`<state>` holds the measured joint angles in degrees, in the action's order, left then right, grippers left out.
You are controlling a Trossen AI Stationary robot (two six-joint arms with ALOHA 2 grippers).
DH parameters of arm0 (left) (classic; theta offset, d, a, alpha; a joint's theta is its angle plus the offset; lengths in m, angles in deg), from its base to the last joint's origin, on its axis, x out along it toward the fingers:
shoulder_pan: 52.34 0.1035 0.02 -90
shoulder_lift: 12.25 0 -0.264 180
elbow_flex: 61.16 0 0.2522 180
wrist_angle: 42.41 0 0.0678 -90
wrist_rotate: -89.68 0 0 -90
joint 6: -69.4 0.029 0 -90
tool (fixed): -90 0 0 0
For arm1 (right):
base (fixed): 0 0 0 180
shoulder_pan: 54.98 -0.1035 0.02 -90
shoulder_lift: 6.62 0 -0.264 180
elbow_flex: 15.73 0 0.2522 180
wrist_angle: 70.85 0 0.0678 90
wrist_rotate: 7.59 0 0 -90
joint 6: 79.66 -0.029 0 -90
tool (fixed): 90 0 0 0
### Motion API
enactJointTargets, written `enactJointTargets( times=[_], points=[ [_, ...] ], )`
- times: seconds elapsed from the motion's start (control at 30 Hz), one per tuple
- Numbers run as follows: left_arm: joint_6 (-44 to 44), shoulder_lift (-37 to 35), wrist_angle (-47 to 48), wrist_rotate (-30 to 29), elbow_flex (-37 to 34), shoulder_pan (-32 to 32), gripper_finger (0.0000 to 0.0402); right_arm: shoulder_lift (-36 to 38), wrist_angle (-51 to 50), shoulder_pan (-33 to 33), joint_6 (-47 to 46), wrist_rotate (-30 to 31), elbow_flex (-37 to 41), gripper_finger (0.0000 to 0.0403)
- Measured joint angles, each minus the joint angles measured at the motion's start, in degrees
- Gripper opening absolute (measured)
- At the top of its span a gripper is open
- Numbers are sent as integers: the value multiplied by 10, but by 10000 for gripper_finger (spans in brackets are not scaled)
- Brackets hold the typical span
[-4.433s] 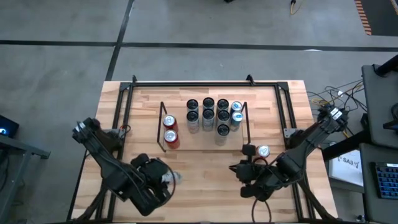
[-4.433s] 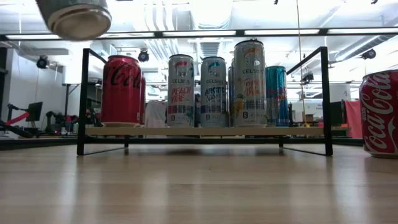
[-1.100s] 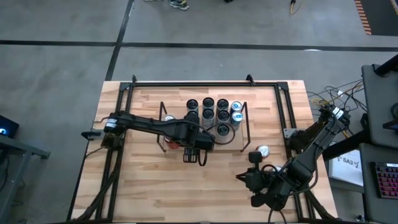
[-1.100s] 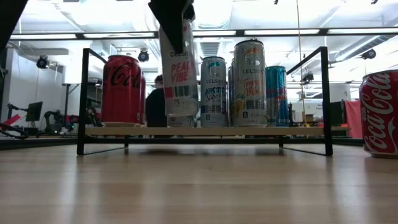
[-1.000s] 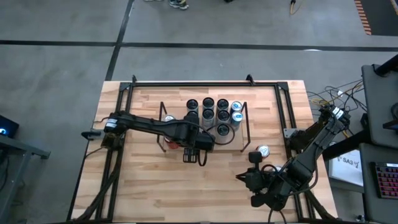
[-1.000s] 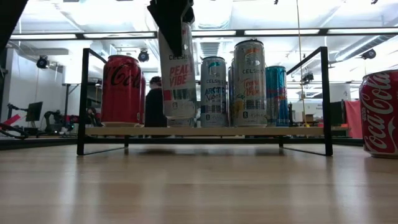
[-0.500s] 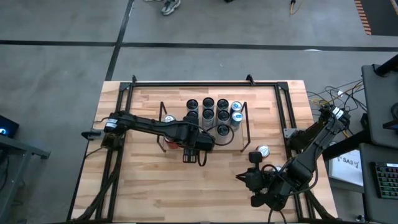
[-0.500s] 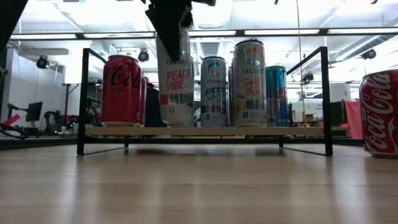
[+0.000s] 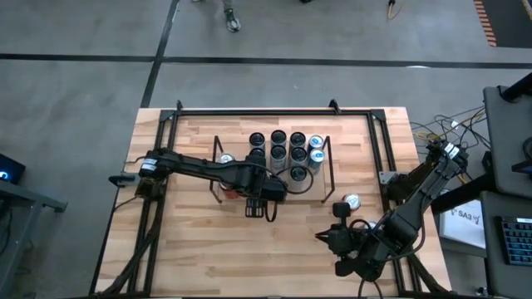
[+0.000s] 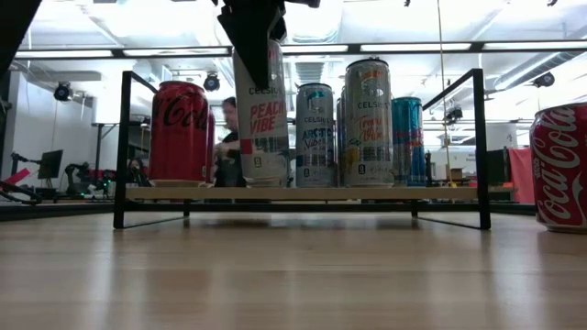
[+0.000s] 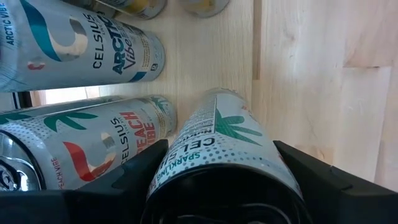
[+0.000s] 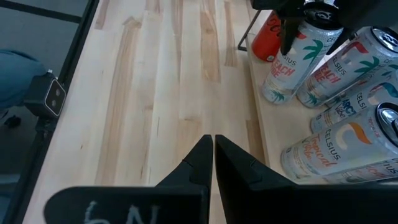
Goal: Place canned beverage on shelf
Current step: Put the white and pink soda can on the shelf aligned with the other white and pink soda can
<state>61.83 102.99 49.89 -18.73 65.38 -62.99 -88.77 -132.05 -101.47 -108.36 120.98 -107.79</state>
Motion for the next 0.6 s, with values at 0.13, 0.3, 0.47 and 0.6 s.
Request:
enactJointTargets(
  times=[0.13, 0.3, 0.47, 0.6],
  points=[
    [0, 0, -2, 0, 0, 0, 249, 0, 0, 0, -2, 0, 0, 9],
    [-1, 0, -6, 0, 0, 0, 249, 0, 0, 0, -2, 0, 0, 9],
    [-1, 0, -8, 0, 0, 0, 249, 0, 0, 0, -2, 0, 0, 9],
    [-1, 0, -8, 0, 0, 1, 249, 0, 0, 0, -2, 0, 0, 9]
  ],
)
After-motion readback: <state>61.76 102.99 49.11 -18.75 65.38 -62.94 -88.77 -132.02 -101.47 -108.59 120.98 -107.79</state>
